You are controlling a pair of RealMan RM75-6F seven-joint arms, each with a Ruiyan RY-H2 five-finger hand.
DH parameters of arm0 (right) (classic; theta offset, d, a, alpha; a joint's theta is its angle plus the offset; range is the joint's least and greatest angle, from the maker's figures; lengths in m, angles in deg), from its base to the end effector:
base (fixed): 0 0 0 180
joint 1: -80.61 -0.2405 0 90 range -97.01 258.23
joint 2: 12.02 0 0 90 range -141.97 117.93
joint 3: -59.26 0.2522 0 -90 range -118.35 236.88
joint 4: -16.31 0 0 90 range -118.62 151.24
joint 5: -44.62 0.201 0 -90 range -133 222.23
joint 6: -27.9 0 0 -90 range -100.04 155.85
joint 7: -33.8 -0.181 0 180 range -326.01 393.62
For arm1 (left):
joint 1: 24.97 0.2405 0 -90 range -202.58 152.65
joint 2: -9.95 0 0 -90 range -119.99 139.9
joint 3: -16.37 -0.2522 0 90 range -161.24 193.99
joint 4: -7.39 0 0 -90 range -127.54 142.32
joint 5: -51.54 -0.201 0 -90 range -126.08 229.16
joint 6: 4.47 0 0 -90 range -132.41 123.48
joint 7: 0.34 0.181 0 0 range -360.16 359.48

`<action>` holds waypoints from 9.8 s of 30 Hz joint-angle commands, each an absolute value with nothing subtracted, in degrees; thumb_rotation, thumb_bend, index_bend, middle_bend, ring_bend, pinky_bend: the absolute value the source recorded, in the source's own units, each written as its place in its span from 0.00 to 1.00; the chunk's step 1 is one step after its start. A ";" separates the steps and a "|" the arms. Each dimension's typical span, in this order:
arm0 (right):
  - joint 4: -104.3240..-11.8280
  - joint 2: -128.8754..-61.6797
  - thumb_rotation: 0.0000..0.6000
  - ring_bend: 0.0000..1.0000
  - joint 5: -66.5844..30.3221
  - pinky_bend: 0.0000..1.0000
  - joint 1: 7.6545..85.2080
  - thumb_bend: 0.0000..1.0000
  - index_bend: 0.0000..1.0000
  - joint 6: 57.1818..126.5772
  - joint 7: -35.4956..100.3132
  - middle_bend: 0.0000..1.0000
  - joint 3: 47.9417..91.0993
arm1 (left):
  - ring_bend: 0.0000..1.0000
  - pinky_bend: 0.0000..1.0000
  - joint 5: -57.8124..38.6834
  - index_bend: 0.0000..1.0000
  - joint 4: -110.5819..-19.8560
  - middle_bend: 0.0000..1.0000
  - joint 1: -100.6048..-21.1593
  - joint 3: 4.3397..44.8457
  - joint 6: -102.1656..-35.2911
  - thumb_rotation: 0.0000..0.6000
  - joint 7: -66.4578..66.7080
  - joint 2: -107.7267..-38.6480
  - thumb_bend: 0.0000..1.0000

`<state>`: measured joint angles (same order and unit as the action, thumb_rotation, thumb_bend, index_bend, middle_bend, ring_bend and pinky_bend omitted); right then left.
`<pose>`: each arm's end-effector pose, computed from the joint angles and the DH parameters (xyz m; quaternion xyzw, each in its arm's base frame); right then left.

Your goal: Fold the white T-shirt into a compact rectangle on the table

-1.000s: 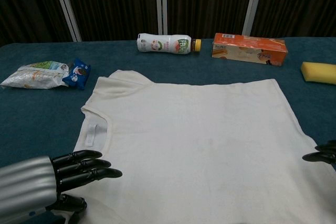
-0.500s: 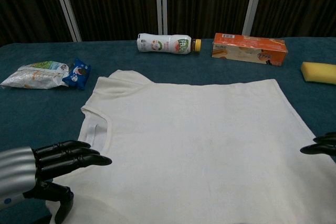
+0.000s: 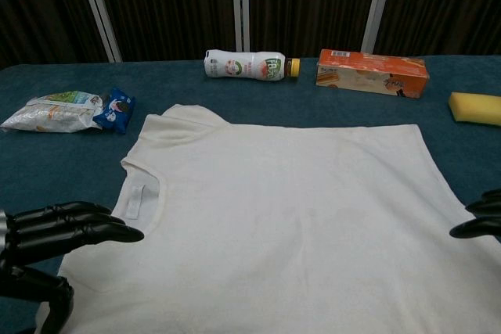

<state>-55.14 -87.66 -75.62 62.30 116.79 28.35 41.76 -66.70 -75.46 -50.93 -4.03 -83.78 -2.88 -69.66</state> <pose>-0.2477 -0.1684 0.0463 0.8434 -0.2353 0.4111 0.2536 -0.1937 0.1633 -0.0018 -0.8530 -0.2679 -0.4158 0.1664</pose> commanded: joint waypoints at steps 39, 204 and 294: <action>-64.65 -80.55 1.00 0.00 -83.03 0.00 60.40 0.45 0.73 112.91 33.48 0.12 37.41 | 0.00 0.00 -77.00 0.73 -76.16 0.00 -47.73 -11.37 -89.07 1.00 -3.96 -63.17 0.59; -69.26 -79.52 1.00 0.00 -45.26 0.00 67.84 0.07 0.07 110.96 25.25 0.00 59.65 | 0.00 0.00 -9.39 0.25 -43.55 0.00 -80.06 31.74 -41.45 1.00 9.21 -90.08 0.29; -71.52 -77.66 1.00 0.00 -48.02 0.00 69.27 0.07 0.08 110.52 24.72 0.00 60.66 | 0.00 0.00 7.89 0.55 -73.59 0.00 -77.33 23.55 -45.41 1.00 22.32 -79.06 0.53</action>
